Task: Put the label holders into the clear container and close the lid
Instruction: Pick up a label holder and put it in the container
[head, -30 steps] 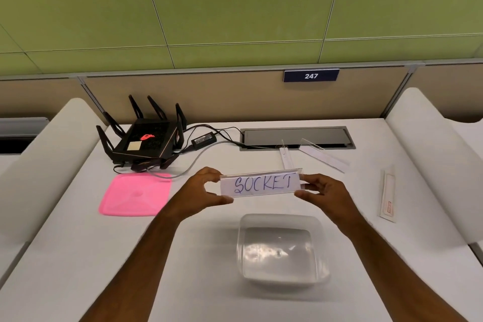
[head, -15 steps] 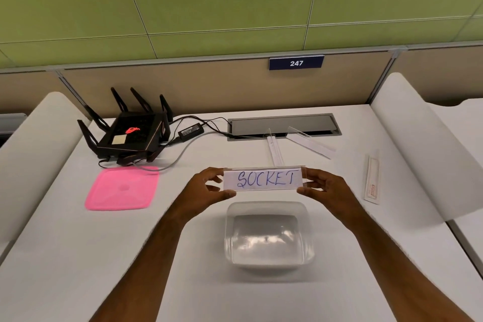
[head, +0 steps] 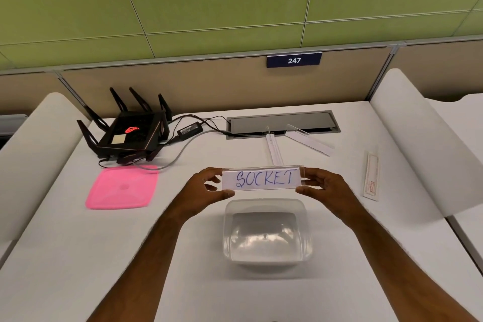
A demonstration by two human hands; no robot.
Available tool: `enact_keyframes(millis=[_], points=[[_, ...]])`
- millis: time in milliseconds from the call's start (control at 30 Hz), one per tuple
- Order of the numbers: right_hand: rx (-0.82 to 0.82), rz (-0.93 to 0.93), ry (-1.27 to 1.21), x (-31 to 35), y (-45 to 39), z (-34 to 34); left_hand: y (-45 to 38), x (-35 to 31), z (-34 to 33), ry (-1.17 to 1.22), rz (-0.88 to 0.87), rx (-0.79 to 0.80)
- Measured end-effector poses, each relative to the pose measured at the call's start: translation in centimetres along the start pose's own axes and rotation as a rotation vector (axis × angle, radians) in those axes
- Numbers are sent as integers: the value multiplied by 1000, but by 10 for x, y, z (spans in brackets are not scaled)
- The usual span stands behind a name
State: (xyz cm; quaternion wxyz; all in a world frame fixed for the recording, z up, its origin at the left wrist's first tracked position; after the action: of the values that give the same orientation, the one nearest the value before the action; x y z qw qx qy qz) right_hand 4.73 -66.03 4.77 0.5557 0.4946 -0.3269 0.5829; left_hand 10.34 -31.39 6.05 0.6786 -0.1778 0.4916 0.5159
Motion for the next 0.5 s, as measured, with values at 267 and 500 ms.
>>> enact_keyframes(millis=[267,500], points=[[77,-69,260,-15,8,0,2,11,-19,-262,7,103],[136,-87,403,-34,14,-7,2,25,-39,-443,-74,59]])
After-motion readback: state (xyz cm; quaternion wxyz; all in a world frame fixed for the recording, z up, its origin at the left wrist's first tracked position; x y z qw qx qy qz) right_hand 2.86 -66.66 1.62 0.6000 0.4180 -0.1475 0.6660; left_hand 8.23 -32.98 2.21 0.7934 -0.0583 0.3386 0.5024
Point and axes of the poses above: each hand's wrist, its own y-axis away from the middle knuckle, its own z-axis out of the back of the hand, x = y × z, the point moved 5 cm from there along -y, towards the middle knuckle, and after that the axes turned 10 degrees about x, right-handed, at the moved point
